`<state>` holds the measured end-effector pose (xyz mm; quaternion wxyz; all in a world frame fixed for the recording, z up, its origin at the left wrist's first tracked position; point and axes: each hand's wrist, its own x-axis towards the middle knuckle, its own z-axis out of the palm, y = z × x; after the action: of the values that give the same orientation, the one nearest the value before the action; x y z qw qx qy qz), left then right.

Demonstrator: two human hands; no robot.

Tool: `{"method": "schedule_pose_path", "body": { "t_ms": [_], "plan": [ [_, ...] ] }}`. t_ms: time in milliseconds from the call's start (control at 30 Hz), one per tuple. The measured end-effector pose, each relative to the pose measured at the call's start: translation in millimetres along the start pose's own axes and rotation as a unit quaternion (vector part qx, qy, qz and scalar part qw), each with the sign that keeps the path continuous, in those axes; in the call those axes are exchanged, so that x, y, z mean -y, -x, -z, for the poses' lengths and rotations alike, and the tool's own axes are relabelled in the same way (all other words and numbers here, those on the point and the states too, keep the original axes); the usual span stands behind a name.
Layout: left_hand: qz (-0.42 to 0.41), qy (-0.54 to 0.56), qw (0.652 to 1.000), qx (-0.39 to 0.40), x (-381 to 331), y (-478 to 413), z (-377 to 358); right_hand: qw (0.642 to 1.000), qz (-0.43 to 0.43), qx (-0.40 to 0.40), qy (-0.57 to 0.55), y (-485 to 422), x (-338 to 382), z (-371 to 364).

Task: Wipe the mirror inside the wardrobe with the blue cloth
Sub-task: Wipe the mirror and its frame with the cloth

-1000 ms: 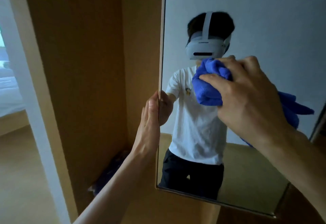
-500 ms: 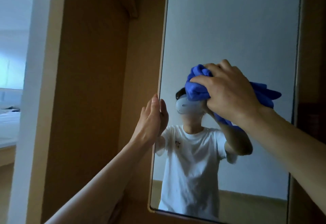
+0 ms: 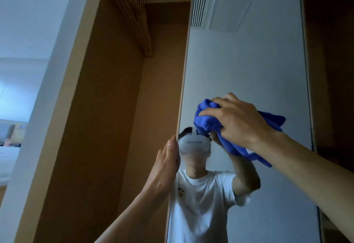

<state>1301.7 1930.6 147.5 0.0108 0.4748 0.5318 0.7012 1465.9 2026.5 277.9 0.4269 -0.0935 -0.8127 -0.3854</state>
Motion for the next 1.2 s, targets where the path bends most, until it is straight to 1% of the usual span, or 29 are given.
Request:
{"method": "schedule_pose_path", "body": {
  "t_ms": [100, 167, 267, 333, 400, 467, 533, 567, 667, 833, 900, 967, 1033, 1100, 1133, 1200],
  "plan": [
    [-0.014, -0.001, 1.000, 0.002, -3, 4, 1, 1.000, 0.010, -0.009, 0.020, -6, 11, -1],
    [-0.019, -0.001, 1.000, 0.010, -4, 2, 1, 0.999, 0.037, -0.004, 0.027, 5, 22, -4],
    [0.005, 0.031, 0.999, 0.028, -6, 5, 2, 0.994, 0.101, 0.036, 0.029, 27, 44, -13],
    [0.001, 0.048, 0.998, 0.033, -4, 6, 2, 0.991, 0.118, 0.058, 0.033, 28, 49, -14],
    [-0.009, 0.035, 0.999, 0.027, 1, 3, 1, 0.992, 0.108, 0.032, 0.050, 16, 44, -8],
    [-0.022, 0.019, 0.999, 0.031, 4, 3, 2, 0.995, 0.071, -0.016, 0.065, -3, 36, 0],
    [-0.020, 0.028, 0.999, 0.038, 4, 5, 4, 0.997, 0.036, -0.028, 0.064, -17, 36, 2],
    [-0.014, 0.034, 0.999, 0.038, 4, 7, 4, 0.997, 0.038, -0.027, 0.068, -20, 41, 0],
    [-0.003, 0.046, 0.998, 0.037, -1, 11, 5, 0.993, 0.089, -0.007, 0.072, -7, 58, -12],
    [0.013, 0.071, 0.997, 0.024, -2, 13, 3, 0.982, 0.180, 0.039, 0.045, 37, 77, -27],
    [0.015, 0.077, 0.997, 0.023, 0, 13, 1, 0.977, 0.199, 0.052, 0.054, 39, 78, -25],
    [0.007, 0.065, 0.998, 0.023, 0, 15, 1, 0.983, 0.174, 0.026, 0.059, 24, 69, -16],
    [0.004, 0.051, 0.998, 0.024, 1, 16, 2, 0.993, 0.094, -0.013, 0.069, 2, 49, -3],
    [0.005, 0.046, 0.999, 0.028, 3, 18, 4, 0.996, 0.048, -0.026, 0.071, -9, 36, 5],
    [0.007, 0.045, 0.999, 0.027, 3, 18, 4, 0.996, 0.050, -0.027, 0.067, -7, 38, 4],
    [0.009, 0.054, 0.998, 0.024, 3, 18, 2, 0.994, 0.086, -0.013, 0.061, 13, 53, -6]
  ]
}}
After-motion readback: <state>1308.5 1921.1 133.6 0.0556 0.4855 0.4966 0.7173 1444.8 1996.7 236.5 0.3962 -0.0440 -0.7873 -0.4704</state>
